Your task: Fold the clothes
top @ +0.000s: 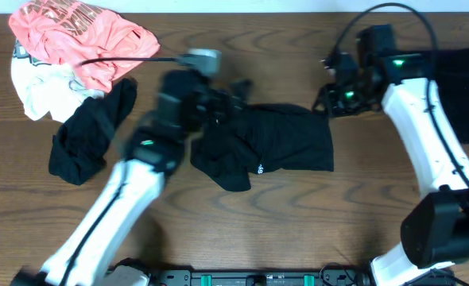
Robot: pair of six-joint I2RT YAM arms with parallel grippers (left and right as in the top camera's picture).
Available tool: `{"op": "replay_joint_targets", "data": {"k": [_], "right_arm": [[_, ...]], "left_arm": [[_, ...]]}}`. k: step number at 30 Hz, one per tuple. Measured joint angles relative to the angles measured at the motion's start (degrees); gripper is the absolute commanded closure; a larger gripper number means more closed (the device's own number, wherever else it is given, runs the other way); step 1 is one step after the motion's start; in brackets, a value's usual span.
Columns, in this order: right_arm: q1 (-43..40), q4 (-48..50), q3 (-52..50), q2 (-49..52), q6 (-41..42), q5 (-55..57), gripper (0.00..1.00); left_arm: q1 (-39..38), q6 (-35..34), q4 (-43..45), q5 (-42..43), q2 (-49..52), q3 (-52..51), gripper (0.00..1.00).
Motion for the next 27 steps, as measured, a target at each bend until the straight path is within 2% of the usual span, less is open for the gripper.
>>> {"op": "replay_joint_targets", "data": {"k": [7, 10, 17, 27], "right_arm": [[12.17, 4.42, -0.09, 0.17, -2.43, 5.77, 0.25], [18.38, 6.73, -0.07, 0.39, -3.26, 9.77, 0.19], [30.34, 12.33, -0.07, 3.87, -4.48, 16.76, 0.16], [35.5, 15.41, -0.07, 11.89, -4.7, 19.67, 0.15]], "left_arm": [[16.57, -6.01, -13.14, -0.33, -9.57, 0.15, 0.02], [20.68, -7.67, -18.16, -0.11, -9.73, 0.2, 0.02], [24.2, -9.07, -24.39, 0.17, -9.2, 0.2, 0.02], [26.03, -8.83, -28.74, 0.13, -9.18, 0.2, 0.02]]}}
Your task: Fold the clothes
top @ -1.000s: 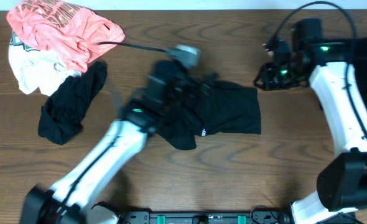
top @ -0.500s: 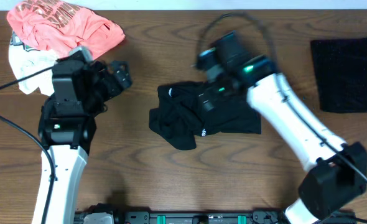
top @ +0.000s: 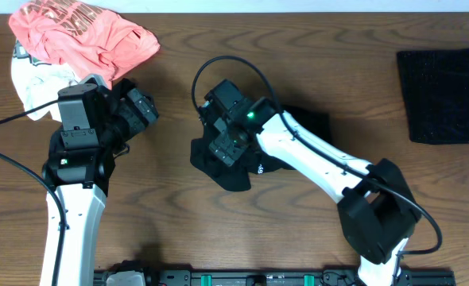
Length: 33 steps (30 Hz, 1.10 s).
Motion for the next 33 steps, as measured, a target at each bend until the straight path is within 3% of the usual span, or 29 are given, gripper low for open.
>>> {"op": "replay_joint_targets", "data": {"k": [22, 33], "right_arm": [[8.83, 0.83, -0.02, 1.6, -2.78, 0.83, 0.18], [10.54, 2.67, 0.0, 5.99, -3.19, 0.87, 0.31]], "left_arm": [[-0.02, 1.55, -1.62, 0.0, 0.46, 0.0, 0.02], [1.33, 1.79, -1.68, -0.24, 0.72, 0.0, 0.02]]}}
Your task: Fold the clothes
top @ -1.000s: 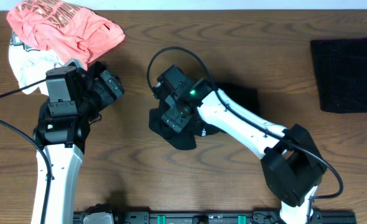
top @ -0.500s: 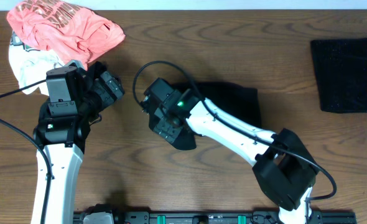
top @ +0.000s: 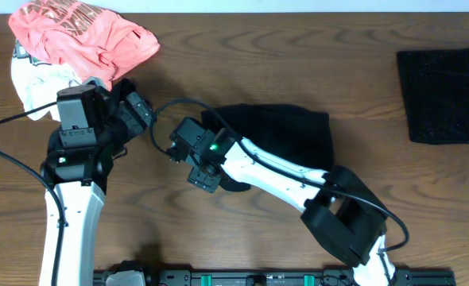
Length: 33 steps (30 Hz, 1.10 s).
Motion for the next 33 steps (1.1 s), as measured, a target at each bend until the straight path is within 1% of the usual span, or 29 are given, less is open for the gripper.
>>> {"op": "replay_joint_targets", "data": {"k": [2, 3, 6, 7, 10, 12, 15, 16, 22, 25, 29, 33], "right_arm": [[0.0, 0.96, -0.02, 0.83, 0.04, 0.24, 0.33], [0.0, 1.29, -0.02, 0.92, 0.07, 0.44, 0.36], [0.0, 2.69, -0.02, 0.96, 0.79, 1.05, 0.49], [0.0, 2.97, -0.02, 0.98, 1.05, 1.36, 0.56], [-0.02, 3.78, -0.02, 0.98, 1.66, 2.47, 0.69], [-0.04, 4.07, -0.02, 0.98, 2.08, 3.08, 0.77], [-0.15, 4.33, -0.02, 0.98, 2.34, 3.69, 0.95], [-0.24, 4.35, -0.02, 0.98, 2.4, 3.8, 0.99], [-1.49, 4.52, 0.07, 0.98, 2.49, 4.96, 0.99], [-2.1, 2.27, 2.32, 1.2, 2.49, 5.44, 0.99], [-2.97, -1.95, 10.01, 1.73, 3.21, 5.53, 0.99], [-5.16, -9.86, 19.5, 1.73, 7.56, 4.87, 0.99]], "left_arm": [[1.27, -0.55, -0.02, 0.0, 0.09, 0.0, 0.02], [1.92, -0.98, 0.0, 0.0, 0.09, 0.0, 0.02], [4.15, -2.75, -0.02, 0.0, 0.09, 0.0, 0.02], [4.9, -3.21, -0.02, -0.02, 0.09, 0.0, 0.02], [6.67, -4.07, -0.02, -0.02, 0.09, 0.0, 0.02], [7.39, -4.61, -0.04, -0.02, 0.09, 0.0, 0.02], [8.02, -4.85, -0.24, -0.02, 0.09, 0.0, 0.02], [8.13, -4.85, -0.28, -0.02, 0.09, 0.0, 0.02], [8.39, -4.87, -0.42, -0.02, 0.09, 0.0, 0.02], [8.41, -4.85, -0.42, -0.02, 0.09, 0.0, 0.02], [8.39, -4.85, -0.7, -0.02, 0.09, 0.0, 0.02], [8.41, -4.81, -1.6, -0.02, 0.09, 0.0, 0.02]]}}
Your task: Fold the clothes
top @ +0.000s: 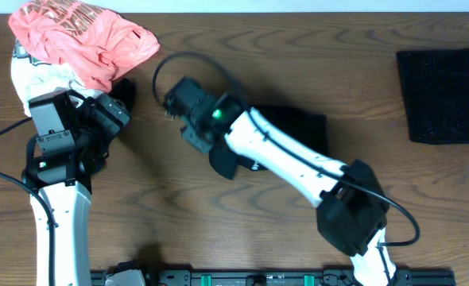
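Observation:
A black garment point(298, 131) lies crumpled in the middle of the table, with my right arm lying across its left part. My right gripper point(179, 111) is at the garment's upper left edge. The wrist hides its fingers, so its hold cannot be told. A second black garment point(126, 90) lies at the left, mostly hidden under my left arm. My left gripper point(111, 113) hangs over it, its jaws too dark to read.
A heap of coral point(83, 36) and white clothes point(36, 79) fills the back left corner. A flat, folded black cloth point(445, 83) lies at the back right. Cables loop near the right wrist.
My right gripper was at the central garment's lower left corner and is now at its upper left edge. The garment's left part looks more bunched. My left arm has shifted left and slightly back.
At first my left arm reached over the spread central garment while my right gripper was at its far right corner. Then the left arm was back over the left black garment and the right arm reached across the central one. The right gripper has since stayed at the garment's left side.

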Robot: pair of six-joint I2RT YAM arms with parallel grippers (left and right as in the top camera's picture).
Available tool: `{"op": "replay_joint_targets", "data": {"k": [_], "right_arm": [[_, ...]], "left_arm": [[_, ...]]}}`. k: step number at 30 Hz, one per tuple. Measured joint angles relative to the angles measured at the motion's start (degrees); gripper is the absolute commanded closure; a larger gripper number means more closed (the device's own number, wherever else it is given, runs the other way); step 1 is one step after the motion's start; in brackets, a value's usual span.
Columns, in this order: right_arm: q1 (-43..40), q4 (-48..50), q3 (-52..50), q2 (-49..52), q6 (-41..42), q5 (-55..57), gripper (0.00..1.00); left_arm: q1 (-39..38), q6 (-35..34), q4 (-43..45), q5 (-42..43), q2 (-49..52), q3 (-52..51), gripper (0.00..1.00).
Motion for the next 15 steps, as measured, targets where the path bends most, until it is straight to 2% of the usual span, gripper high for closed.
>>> {"op": "replay_joint_targets", "data": {"k": [6, 15], "right_arm": [[-6.69, -12.98, 8.81, 0.0, 9.55, -7.04, 0.99], [-18.62, -20.87, 9.4, 0.0, 15.43, -19.02, 0.99]], "left_arm": [[0.0, 0.24, -0.92, 0.0, 0.0, 0.0, 0.02], [0.0, 1.7, -1.51, 0.0, 0.0, 0.0, 0.02]]}}
